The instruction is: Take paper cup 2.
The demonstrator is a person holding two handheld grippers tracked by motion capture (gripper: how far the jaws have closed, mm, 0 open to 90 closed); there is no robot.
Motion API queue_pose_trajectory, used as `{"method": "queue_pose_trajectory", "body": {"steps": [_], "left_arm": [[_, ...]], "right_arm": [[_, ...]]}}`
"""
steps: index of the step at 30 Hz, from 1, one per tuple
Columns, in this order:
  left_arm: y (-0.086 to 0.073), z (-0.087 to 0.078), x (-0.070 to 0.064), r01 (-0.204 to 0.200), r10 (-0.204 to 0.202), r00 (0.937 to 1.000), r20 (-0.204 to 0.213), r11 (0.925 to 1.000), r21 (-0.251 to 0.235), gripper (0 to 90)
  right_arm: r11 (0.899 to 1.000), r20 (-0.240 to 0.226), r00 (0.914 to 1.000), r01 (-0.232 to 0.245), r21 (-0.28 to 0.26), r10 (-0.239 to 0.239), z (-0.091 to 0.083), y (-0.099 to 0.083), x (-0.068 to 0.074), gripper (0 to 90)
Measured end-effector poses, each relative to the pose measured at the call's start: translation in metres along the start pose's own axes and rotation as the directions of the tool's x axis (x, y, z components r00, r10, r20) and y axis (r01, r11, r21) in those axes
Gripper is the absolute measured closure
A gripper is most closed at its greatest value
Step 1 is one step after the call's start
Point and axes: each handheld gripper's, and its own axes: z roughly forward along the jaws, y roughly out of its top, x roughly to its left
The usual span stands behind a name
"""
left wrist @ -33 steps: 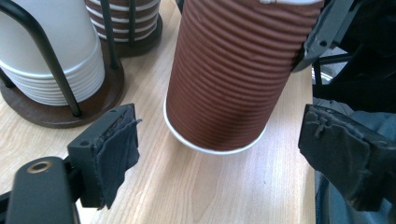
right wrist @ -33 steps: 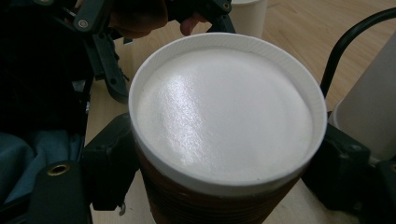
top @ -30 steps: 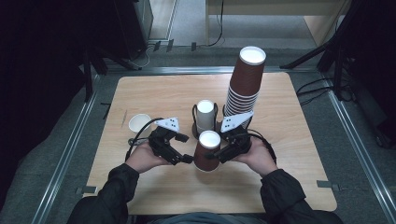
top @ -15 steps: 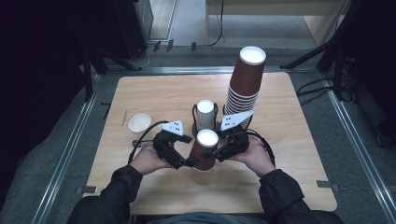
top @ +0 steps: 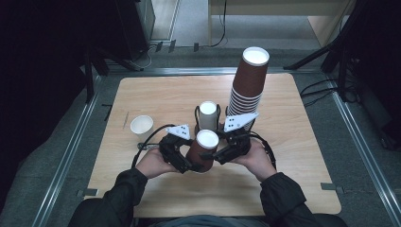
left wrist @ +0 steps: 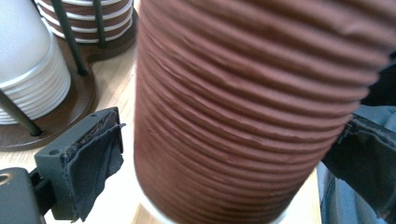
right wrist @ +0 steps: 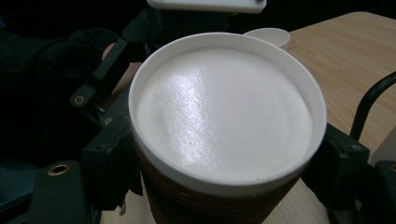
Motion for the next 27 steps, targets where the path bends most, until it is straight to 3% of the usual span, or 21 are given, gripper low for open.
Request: {"method": "queue_pose_trajectory", "body": {"steps": [8, 13, 17, 19, 23, 27], "left_arm": [[0.001, 0.006, -0.004, 0.003, -0.003, 1.0, 0.006, 1.0, 0.003, 1.1], [0.003, 0.003, -0.007, -0.015, 0.015, 0.9998, -0.011, 0.9998, -0.01, 7.1], [0.004, -0.001, -0.007, -0.038, 0.038, 0.9992, -0.007, 0.9991, -0.018, 10.7], [0.005, -0.003, -0.006, -0.037, 0.037, 0.9993, 0.006, 0.9991, -0.021, 11.3], [0.004, -0.01, -0.003, -0.022, 0.022, 0.9997, -0.006, 0.9997, -0.009, 11.3], [0.001, -0.019, -0.001, -0.016, 0.016, 0.9998, 0.01, 0.9999, -0.001, 11.3]], "right_arm": [[0.998, -0.025, 0.9996, -0.018, -0.059, 0.016, -0.002, 0.002, 0.003, 21.1], [0.996, -0.025, 0.9993, -0.028, -0.082, 0.026, -0.005, 0.002, 0.003, 21.3], [0.993, -0.033, 0.9967, -0.077, -0.087, 0.075, -0.008, 0.003, 0.002, 19.9], [0.993, -0.018, 0.9962, -0.086, -0.078, 0.085, -0.009, 0.005, 0.003, 13.8], [0.994, -0.014, 0.9961, -0.088, -0.061, 0.087, -0.015, 0.004, 0.002, 13.6], [0.997, 0.006, 0.9965, -0.083, -0.009, 0.083, -0.022, 0.0, 0.002, 14.2]]}}
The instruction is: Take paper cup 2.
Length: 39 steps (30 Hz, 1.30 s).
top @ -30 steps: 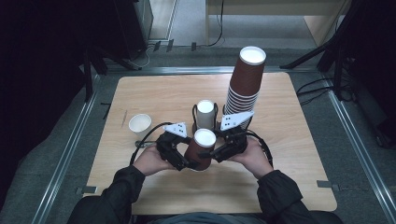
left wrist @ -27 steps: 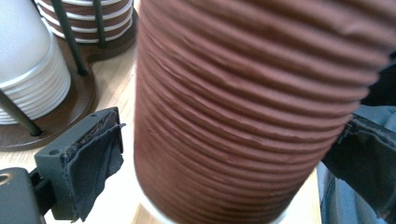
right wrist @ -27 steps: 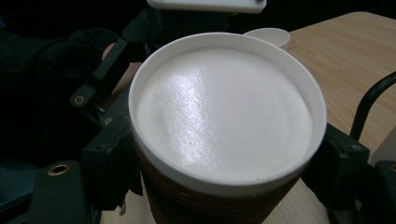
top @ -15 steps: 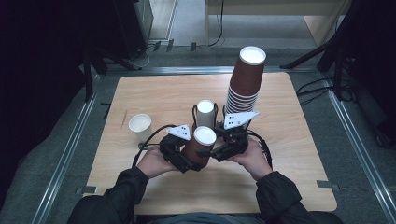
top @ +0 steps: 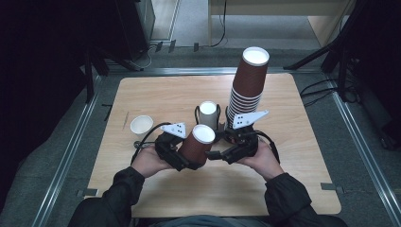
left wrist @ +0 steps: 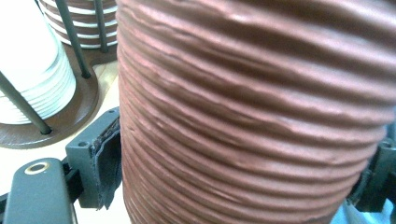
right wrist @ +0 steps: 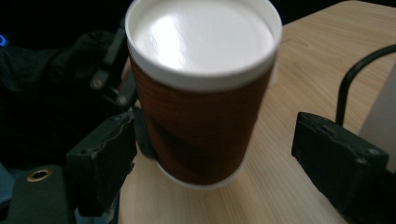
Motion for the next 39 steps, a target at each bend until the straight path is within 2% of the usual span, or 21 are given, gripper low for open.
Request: {"method": "queue_pose_trajectory", "body": {"steps": [3, 5, 11, 14, 19, 23, 27, 33, 36, 39], "left_arm": [[0.0, -0.007, -0.001, -0.015, 0.015, 0.9998, -0.017, 0.9998, 0.014, 11.2], [0.0, -0.01, -0.001, -0.01, 0.01, 0.9998, -0.018, 0.9997, 0.023, 11.2], [-0.001, -0.012, 0.001, -0.036, 0.042, 0.9977, -0.054, 0.9936, 0.107, 11.2], [-0.001, -0.01, 0.002, -0.059, 0.072, 0.9945, -0.075, 0.9852, 0.161, 11.2], [0.0, -0.006, 0.005, -0.066, 0.09, 0.9904, -0.104, 0.9739, 0.217, 11.2], [0.0, -0.003, 0.007, -0.071, 0.101, 0.9892, -0.107, 0.9657, 0.25, 11.2], [0.001, 0.005, 0.007, -0.094, 0.135, 0.9835, -0.12, 0.9501, 0.297, 11.2], [0.0, 0.016, 0.005, -0.103, 0.156, 0.9805, -0.12, 0.9268, 0.361, 11.1], [0.0, 0.019, 0.006, -0.088, 0.147, 0.9802, -0.132, 0.9218, 0.378, 10.3], [0.0, 0.021, 0.005, -0.103, 0.152, 0.9831, -0.103, 0.9216, 0.374, 10.5]], "right_arm": [[0.999, 0.018, 0.9998, 0.002, 0.032, -0.003, -0.003, -0.005, 0.002, 14.5], [0.998, 0.038, 0.9992, 0.01, 0.059, -0.012, -0.004, -0.008, 0.002, 14.6], [0.988, 0.068, 0.9972, 0.022, 0.152, -0.033, 0.002, -0.014, 0.001, 14.8], [0.981, 0.068, 0.9967, 0.032, 0.193, -0.046, 0.005, -0.016, -0.002, 15.1], [0.975, 0.066, 0.9969, 0.027, 0.219, -0.042, 0.008, -0.018, -0.005, 15.5], [0.97, 0.067, 0.9964, 0.033, 0.24, -0.051, 0.01, -0.019, -0.006, 15.5], [0.966, 0.069, 0.9959, 0.039, 0.254, -0.058, 0.012, -0.019, -0.005, 15.5], [0.961, 0.058, 0.9958, 0.052, 0.273, -0.07, 0.017, -0.019, -0.005, 15.5], [0.957, 0.052, 0.9954, 0.062, 0.283, -0.08, 0.018, -0.018, -0.004, 15.6], [0.955, 0.053, 0.9945, 0.071, 0.287, -0.09, 0.02, -0.017, -0.003, 15.5]]}}
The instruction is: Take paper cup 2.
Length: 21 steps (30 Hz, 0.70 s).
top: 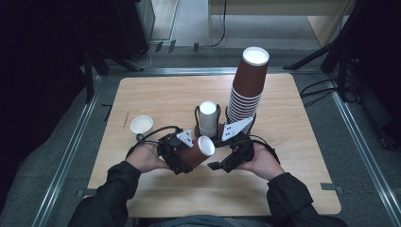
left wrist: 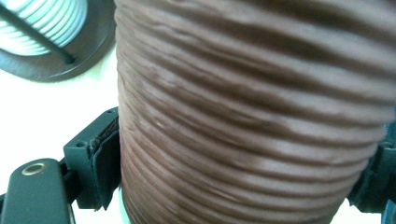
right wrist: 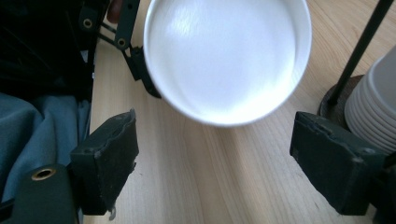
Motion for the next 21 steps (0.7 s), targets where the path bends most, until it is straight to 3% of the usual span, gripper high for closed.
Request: {"method": "queue_pose_trajectory", "body": {"steps": [9, 15, 21], "left_arm": [[0.007, 0.014, -0.008, -0.055, 0.053, 0.9968, 0.061, 0.9979, 0.034, 10.6], [0.01, 0.019, -0.013, -0.083, 0.08, 0.9941, 0.073, 0.9954, 0.047, 10.5], [0.012, 0.02, -0.014, -0.069, 0.064, 0.9946, 0.082, 0.996, 0.058, 10.1]], "right_arm": [[0.999, -0.051, 0.9986, 0.015, 0.03, -0.014, 0.01, 0.007, 0.006, 14.6], [0.998, -0.066, 0.9977, 0.023, 0.052, -0.02, 0.018, 0.009, 0.008, 14.6], [0.998, -0.065, 0.9978, 0.015, 0.059, -0.011, 0.021, 0.008, 0.007, 16.5]]}}
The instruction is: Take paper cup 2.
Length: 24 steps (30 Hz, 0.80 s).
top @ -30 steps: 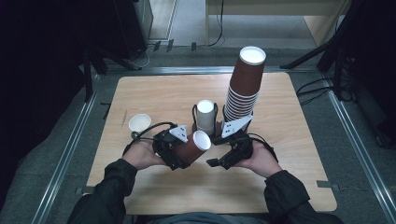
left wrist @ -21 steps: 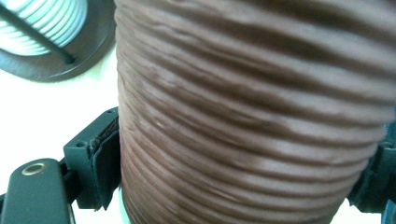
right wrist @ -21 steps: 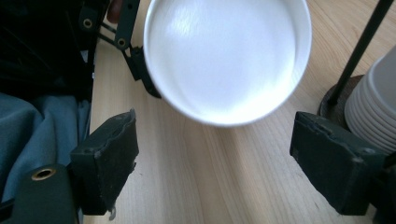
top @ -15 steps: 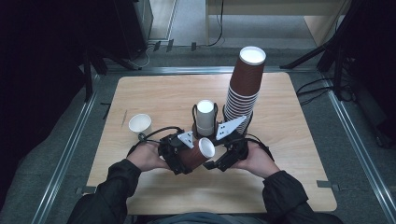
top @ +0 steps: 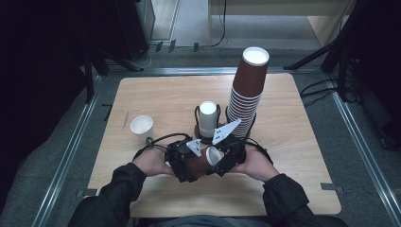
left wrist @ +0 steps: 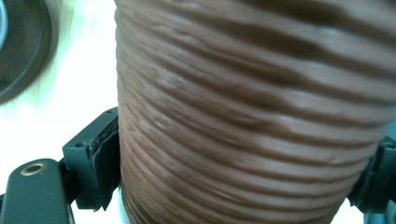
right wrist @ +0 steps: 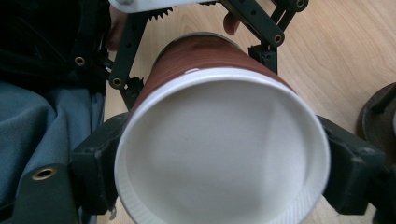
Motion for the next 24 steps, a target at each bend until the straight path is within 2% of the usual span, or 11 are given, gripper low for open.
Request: {"method": "queue_pose_trajectory", "body": {"steps": [3, 5, 7, 8, 10, 11, 14, 17, 24], "left_arm": [[0.0, 0.0, 0.0, 0.0, 0.0, 1.0, 0.004, 1.0, 0.0, 10.1], [0.0, -0.001, 0.0, 0.004, -0.004, 1.0, 0.004, 1.0, -0.003, 10.1], [-0.001, -0.002, 0.0, 0.002, -0.002, 1.0, 0.002, 1.0, -0.006, 9.7], [-0.001, -0.002, 0.0, 0.004, -0.004, 1.0, -0.004, 0.9999, -0.014, 9.2], [-0.002, -0.004, 0.0, 0.012, -0.013, 0.9999, -0.002, 0.9997, -0.023, 8.2], [-0.002, -0.005, 0.0, 0.014, -0.015, 0.9999, -0.006, 0.9993, -0.035, 7.7], [-0.002, -0.009, 0.0, 0.016, -0.017, 0.9998, -0.013, 0.9976, -0.067, 5.1], [-0.003, -0.012, 0.002, 0.028, -0.032, 0.9986, -0.042, 0.9958, -0.087, 0.0], [-0.01, -0.016, 0.003, 0.039, -0.044, 0.9982, -0.04, 0.9921, -0.119, 0.0]], "right_arm": [[1.0, -0.024, 0.9997, 0.0, -0.006, 0.0, 0.001, -0.001, -0.001, 20.6], [1.0, -0.021, 0.9997, 0.014, -0.013, -0.015, 0.001, -0.001, -0.001, 21.0], [1.0, -0.02, 0.9998, 0.008, -0.012, -0.008, 0.0, 0.0, -0.001, 21.1], [1.0, -0.024, 0.9997, 0.001, -0.01, -0.002, 0.0, 0.0, 0.0, 21.1], [0.999, -0.019, 0.9994, 0.027, -0.03, -0.028, 0.0, 0.001, -0.001, 21.1], [1.0, -0.033, 0.9994, 0.008, -0.026, -0.009, -0.001, 0.001, -0.001, 21.1], [0.999, -0.034, 0.9994, 0.003, -0.043, -0.005, -0.005, 0.001, -0.001, 21.1], [0.999, -0.025, 0.9997, 0.006, -0.044, -0.007, -0.008, 0.001, -0.001, 21.1], [0.999, 0.0, 1.0, -0.003, -0.044, 0.003, -0.014, -0.004, -0.007, 21.2]]}}
